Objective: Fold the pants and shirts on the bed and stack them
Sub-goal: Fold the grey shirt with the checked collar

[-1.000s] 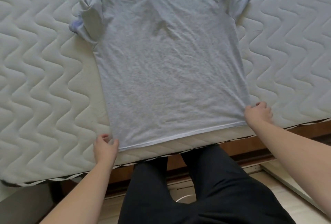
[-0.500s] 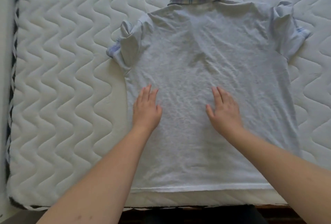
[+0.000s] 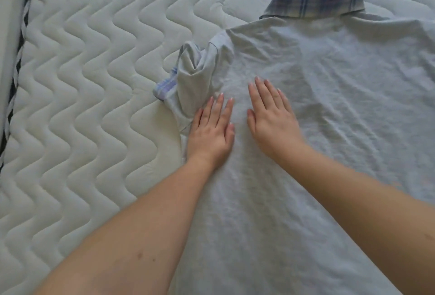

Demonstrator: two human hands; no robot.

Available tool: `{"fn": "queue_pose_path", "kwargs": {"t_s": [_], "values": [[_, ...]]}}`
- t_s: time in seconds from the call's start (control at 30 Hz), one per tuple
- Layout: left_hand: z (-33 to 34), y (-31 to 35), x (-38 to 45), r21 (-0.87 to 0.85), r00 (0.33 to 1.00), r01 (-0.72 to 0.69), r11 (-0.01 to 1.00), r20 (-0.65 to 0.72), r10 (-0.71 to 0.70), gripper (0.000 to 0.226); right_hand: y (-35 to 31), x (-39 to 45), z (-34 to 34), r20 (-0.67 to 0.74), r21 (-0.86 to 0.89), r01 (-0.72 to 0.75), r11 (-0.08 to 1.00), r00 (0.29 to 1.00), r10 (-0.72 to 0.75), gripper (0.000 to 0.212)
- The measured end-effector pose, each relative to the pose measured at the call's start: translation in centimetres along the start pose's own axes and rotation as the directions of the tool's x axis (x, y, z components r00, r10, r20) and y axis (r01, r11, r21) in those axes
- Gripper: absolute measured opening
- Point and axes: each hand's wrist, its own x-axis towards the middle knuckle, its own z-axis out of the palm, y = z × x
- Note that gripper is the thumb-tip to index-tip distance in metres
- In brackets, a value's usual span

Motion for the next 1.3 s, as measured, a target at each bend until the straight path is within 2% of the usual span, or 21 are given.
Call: {"fn": "queue_pose_path", "kwargs": {"t_s": [0.17, 0.4, 0.73, 0.83, 0.9, 0.93, 1.0, 1.07, 1.13, 1.17, 1.23, 1.27, 1.3], "values": [[1.7, -0.8, 0.3, -0.021, 0.990, -0.052, 0.998, -0.135, 0.049, 0.060, -0.8, 9.0, 1.0, -0.088, -0.013, 0.012, 1.000, 0.996, -0.013, 0.059], [2.2, -1.1, 0.5, -0.019, 0.987, -0.070, 0.997, -0.148, 0.066, 0.062, -0.9, 12.2, 3.4, -0.041, -0.066, 0.022, 0.998, 0.999, -0.025, 0.061], [2.0, -1.0, 0.7, -0.051, 0.994, -0.056, 0.997, -0.094, 0.051, 0.061, -0.6, 12.9, 4.3, -0.010, -0.071, 0.020, 0.997, 1.000, -0.021, 0.065], [0.6, -0.9, 0.7, -0.113, 0.997, -0.069, 0.991, -0.052, 0.063, 0.057, -0.6, 12.9, 4.1, 0.004, -0.077, 0.019, 0.997, 1.000, -0.018, 0.066], [-0.9, -1.4, 0.9, -0.235, 0.995, -0.104, 0.966, -0.033, 0.100, 0.054, -0.5, 12.9, 4.1, 0.009, -0.079, 0.024, 0.997, 1.000, -0.023, 0.068], [-1.8, -1.9, 1.3, -0.331, 0.991, -0.129, 0.935, -0.063, 0.115, 0.049, -0.5, 12.9, 4.2, 0.003, -0.078, 0.027, 0.997, 1.000, -0.027, 0.068], [-3.9, -3.4, 2.1, -0.471, 0.973, -0.170, 0.866, -0.220, 0.072, 0.032, -0.4, 12.9, 4.3, 0.004, -0.074, 0.033, 0.997, 0.999, -0.033, 0.070], [-6.3, -5.2, 3.6, -0.481, 0.932, -0.161, 0.862, -0.361, -0.028, 0.023, -0.3, 12.9, 4.3, 0.011, -0.087, 0.040, 0.995, 0.999, -0.039, 0.071], [-8.0, -6.8, 6.5, -0.479, 0.903, -0.095, 0.873, -0.410, -0.127, 0.027, -0.2, 12.9, 4.3, 0.004, -0.106, 0.044, 0.993, 0.999, -0.044, 0.072], [-8.4, -7.5, 8.3, -0.479, 0.924, -0.042, 0.877, -0.352, -0.148, 0.036, -0.2, 12.9, 4.4, 0.000, -0.111, 0.044, 0.993, 0.999, -0.044, 0.072], [-8.8, -9.0, 11.7, -0.428, 0.998, 0.023, 0.903, -0.040, -0.045, 0.059, -0.2, 12.9, 4.6, 0.004, -0.117, 0.043, 0.992, 0.999, -0.043, 0.071], [-8.8, -9.7, 13.2, -0.363, 0.992, 0.003, 0.932, 0.117, 0.043, 0.069, -0.2, 12.9, 4.6, 0.004, -0.117, 0.043, 0.992, 0.999, -0.042, 0.071], [-8.7, -10.2, 14.5, -0.299, 0.968, -0.054, 0.953, 0.217, 0.123, 0.073, -0.2, 12.9, 4.7, 0.003, -0.115, 0.042, 0.992, 0.999, -0.042, 0.071]]}}
